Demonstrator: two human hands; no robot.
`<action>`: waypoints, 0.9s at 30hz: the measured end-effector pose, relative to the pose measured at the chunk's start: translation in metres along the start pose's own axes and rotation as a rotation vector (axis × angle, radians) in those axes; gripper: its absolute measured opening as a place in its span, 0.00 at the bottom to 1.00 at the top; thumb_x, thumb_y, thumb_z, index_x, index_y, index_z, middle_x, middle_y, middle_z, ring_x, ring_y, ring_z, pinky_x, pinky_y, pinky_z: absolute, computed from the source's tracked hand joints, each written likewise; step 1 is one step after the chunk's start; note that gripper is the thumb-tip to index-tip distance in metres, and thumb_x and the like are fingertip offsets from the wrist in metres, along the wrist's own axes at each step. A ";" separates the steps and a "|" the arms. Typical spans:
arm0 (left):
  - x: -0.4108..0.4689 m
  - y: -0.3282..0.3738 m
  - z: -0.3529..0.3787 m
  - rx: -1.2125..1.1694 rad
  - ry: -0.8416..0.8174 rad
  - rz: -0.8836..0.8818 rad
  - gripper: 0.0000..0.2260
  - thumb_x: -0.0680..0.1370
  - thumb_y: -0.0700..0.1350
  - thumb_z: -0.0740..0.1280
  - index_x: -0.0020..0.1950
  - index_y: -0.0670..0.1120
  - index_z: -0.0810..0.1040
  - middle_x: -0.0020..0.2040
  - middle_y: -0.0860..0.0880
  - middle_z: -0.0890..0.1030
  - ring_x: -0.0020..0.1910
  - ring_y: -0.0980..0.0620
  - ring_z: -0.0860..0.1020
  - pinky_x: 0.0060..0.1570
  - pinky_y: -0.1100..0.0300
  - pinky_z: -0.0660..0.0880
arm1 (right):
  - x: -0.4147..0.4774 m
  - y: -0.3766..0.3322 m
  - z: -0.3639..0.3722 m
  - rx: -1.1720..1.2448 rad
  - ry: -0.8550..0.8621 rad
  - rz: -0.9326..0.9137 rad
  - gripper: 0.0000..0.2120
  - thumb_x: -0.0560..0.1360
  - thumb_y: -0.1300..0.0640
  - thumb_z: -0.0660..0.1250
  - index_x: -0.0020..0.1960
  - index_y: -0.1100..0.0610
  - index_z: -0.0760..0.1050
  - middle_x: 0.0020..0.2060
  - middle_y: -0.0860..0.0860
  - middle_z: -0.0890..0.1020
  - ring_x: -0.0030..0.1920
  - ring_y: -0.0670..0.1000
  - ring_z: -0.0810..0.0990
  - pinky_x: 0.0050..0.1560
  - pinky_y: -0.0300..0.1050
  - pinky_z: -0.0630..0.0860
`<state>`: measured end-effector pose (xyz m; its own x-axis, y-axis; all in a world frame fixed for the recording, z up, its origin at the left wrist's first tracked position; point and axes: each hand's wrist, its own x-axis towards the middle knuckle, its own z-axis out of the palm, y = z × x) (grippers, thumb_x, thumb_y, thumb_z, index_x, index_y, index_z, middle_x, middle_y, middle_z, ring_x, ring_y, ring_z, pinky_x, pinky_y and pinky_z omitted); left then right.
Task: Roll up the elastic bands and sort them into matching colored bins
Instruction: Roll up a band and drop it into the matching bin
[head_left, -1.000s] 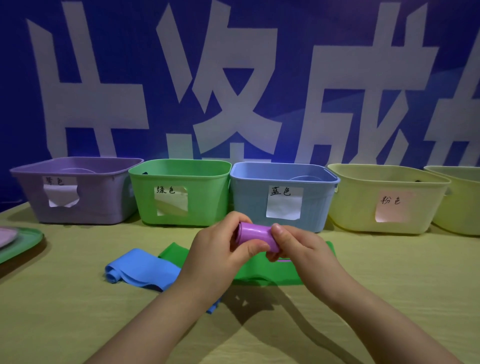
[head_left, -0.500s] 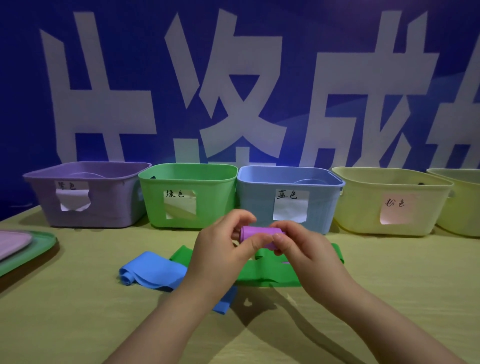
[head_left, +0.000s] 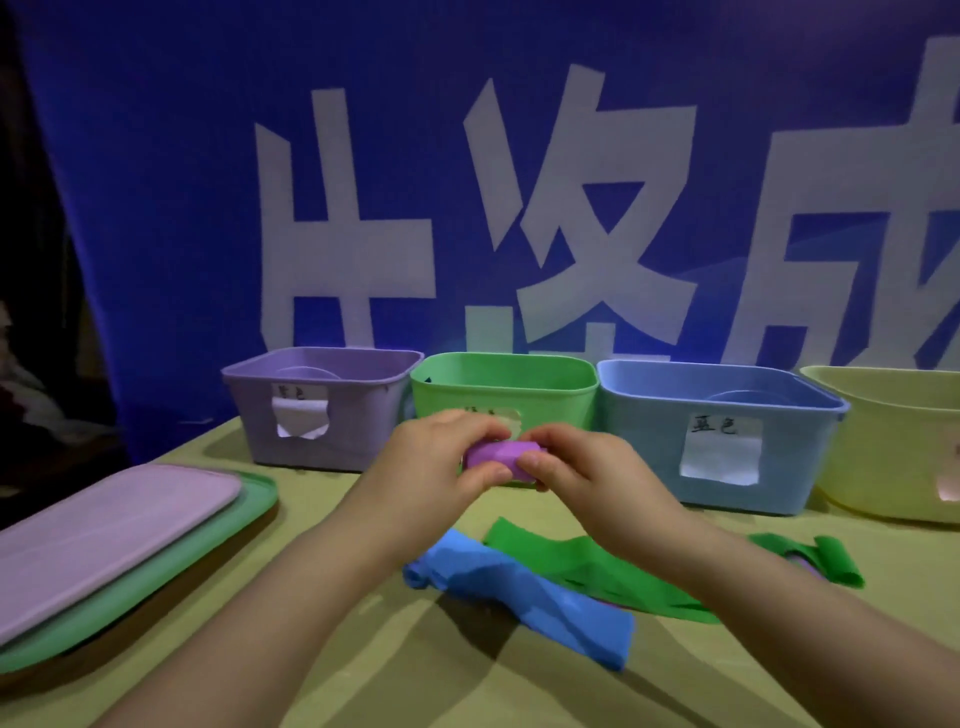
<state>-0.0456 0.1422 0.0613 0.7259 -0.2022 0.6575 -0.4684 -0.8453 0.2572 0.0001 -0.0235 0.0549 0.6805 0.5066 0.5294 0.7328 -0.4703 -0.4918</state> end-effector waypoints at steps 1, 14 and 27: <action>-0.003 -0.010 -0.009 0.029 -0.012 -0.025 0.13 0.74 0.46 0.69 0.58 0.47 0.78 0.51 0.51 0.80 0.46 0.60 0.73 0.45 0.75 0.64 | 0.010 -0.006 0.011 0.007 -0.012 -0.015 0.10 0.77 0.51 0.61 0.54 0.52 0.77 0.41 0.49 0.81 0.43 0.49 0.77 0.45 0.42 0.70; -0.017 -0.130 -0.086 0.170 -0.098 -0.216 0.11 0.75 0.46 0.68 0.57 0.55 0.77 0.48 0.59 0.78 0.48 0.61 0.75 0.48 0.68 0.72 | 0.119 -0.052 0.117 0.045 -0.103 -0.188 0.07 0.77 0.50 0.60 0.52 0.50 0.73 0.35 0.39 0.74 0.34 0.37 0.71 0.35 0.28 0.66; 0.062 -0.240 -0.055 0.335 0.095 -0.199 0.10 0.76 0.45 0.66 0.58 0.52 0.74 0.48 0.53 0.78 0.42 0.57 0.70 0.41 0.64 0.64 | 0.252 -0.013 0.161 -0.373 0.070 -0.157 0.13 0.78 0.47 0.57 0.61 0.47 0.69 0.54 0.49 0.79 0.55 0.54 0.73 0.47 0.47 0.59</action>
<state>0.0840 0.3591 0.0790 0.7285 0.0155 0.6848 -0.1215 -0.9810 0.1514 0.1619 0.2268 0.0830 0.5491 0.5486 0.6305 0.7688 -0.6274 -0.1236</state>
